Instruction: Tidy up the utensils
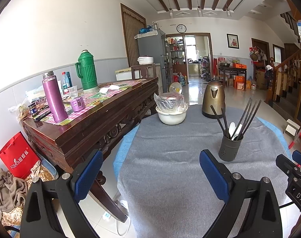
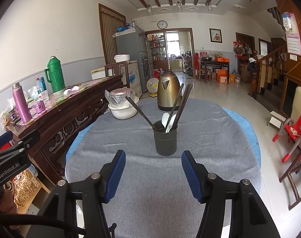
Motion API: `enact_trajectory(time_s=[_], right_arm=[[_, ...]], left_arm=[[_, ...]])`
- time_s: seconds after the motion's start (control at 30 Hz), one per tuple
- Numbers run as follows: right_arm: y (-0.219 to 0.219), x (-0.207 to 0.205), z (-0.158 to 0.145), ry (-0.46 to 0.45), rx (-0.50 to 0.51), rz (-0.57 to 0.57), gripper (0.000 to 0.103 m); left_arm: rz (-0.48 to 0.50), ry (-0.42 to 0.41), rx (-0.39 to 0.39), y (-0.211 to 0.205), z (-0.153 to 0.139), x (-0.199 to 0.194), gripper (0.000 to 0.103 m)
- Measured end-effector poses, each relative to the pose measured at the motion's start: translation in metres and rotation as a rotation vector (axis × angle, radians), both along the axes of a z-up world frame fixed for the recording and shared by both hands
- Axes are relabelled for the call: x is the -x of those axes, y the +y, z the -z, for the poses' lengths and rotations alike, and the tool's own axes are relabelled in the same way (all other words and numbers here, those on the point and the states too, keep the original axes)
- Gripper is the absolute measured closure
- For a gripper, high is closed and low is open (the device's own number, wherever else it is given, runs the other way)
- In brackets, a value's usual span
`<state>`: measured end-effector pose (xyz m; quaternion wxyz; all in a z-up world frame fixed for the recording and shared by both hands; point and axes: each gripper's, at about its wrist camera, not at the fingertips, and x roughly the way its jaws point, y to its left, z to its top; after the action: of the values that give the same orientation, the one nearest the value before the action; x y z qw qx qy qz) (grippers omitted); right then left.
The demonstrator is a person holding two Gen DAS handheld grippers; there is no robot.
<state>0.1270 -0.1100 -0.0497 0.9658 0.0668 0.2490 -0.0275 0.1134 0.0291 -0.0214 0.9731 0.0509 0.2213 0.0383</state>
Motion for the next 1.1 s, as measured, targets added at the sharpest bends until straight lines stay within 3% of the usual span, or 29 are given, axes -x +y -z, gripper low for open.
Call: enact_trajectory(time_s=[1.1], right_arm=[[0.0000, 0.0053, -0.0005, -0.002, 0.013, 0.028, 0.041]], left_arm=[[0.005, -0.001, -0.002, -0.0009, 0.0007, 0.0033, 0.005]])
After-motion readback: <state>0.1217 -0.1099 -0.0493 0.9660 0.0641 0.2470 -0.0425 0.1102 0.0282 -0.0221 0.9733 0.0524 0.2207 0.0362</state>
